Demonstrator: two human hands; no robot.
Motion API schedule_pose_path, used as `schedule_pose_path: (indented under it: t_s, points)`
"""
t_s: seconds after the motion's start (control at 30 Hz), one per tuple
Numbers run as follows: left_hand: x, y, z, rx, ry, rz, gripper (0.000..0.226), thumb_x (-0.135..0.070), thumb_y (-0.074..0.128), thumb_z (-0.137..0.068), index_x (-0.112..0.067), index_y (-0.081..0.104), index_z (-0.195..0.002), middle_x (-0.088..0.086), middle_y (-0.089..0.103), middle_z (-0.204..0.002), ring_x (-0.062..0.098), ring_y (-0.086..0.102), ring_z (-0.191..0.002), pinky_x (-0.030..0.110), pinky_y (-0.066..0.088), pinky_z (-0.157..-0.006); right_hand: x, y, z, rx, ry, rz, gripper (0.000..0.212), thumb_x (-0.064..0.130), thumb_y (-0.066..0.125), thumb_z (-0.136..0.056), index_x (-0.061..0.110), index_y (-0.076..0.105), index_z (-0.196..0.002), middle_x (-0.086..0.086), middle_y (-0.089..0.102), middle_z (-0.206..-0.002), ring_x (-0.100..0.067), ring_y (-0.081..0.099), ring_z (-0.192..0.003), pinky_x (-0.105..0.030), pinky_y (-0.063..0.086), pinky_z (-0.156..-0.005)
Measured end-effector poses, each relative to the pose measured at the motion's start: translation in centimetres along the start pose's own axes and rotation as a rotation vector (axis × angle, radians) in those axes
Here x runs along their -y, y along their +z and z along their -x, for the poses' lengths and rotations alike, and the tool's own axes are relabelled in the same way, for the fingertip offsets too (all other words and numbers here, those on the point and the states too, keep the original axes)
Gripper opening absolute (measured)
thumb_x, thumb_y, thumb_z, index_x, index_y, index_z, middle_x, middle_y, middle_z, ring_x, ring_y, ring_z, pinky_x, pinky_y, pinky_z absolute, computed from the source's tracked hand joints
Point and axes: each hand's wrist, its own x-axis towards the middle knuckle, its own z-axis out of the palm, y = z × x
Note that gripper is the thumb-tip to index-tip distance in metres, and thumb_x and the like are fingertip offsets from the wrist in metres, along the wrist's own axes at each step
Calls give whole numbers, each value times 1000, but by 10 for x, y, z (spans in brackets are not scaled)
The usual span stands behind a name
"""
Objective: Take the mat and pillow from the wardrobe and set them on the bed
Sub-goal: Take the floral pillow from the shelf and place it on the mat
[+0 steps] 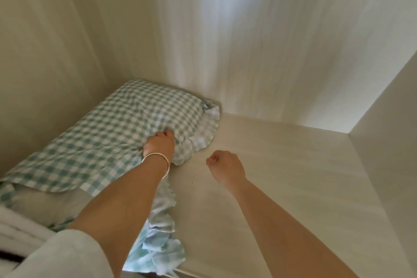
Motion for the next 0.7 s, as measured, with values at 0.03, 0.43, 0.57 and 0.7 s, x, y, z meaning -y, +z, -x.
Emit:
schedule_pose_path:
  t_s: [0.03,0.43,0.57,0.7]
  points:
    - [2,-9,1,-22,5,43,54,-6,46,-93,-5,20,-141,21,44,-134,37,51,-118,45,49,-91,2,-3,0,8,-17,10,25,25,46,-88,11,66,-90,-6,66,-86,-25,61,-83,-27,41,-65]
    - [30,-125,49,-425,-103,808,40,-8,52,-82,-12,38,-119,17,63,-106,39,59,-96,35,44,-75,13,-35,-18,99,100,-461,36,39,42,-94,8,58,-101,-6,60,-80,-23,54,-71,-30,43,-65]
    - [39,-140,68,-518,-119,1056,42,-2,54,-79,-11,44,-119,8,61,-100,26,56,-87,31,45,-76,15,-54,-19,71,147,-608,47,49,33,-96,9,50,-114,-9,56,-96,-25,55,-83,-34,44,-69]
    - [41,-158,86,-561,-107,1263,41,-1,54,-83,-8,45,-123,3,55,-100,18,52,-89,25,39,-76,18,-57,-17,107,142,-625,63,59,33,-92,10,45,-129,-9,52,-113,-30,53,-107,-38,46,-78]
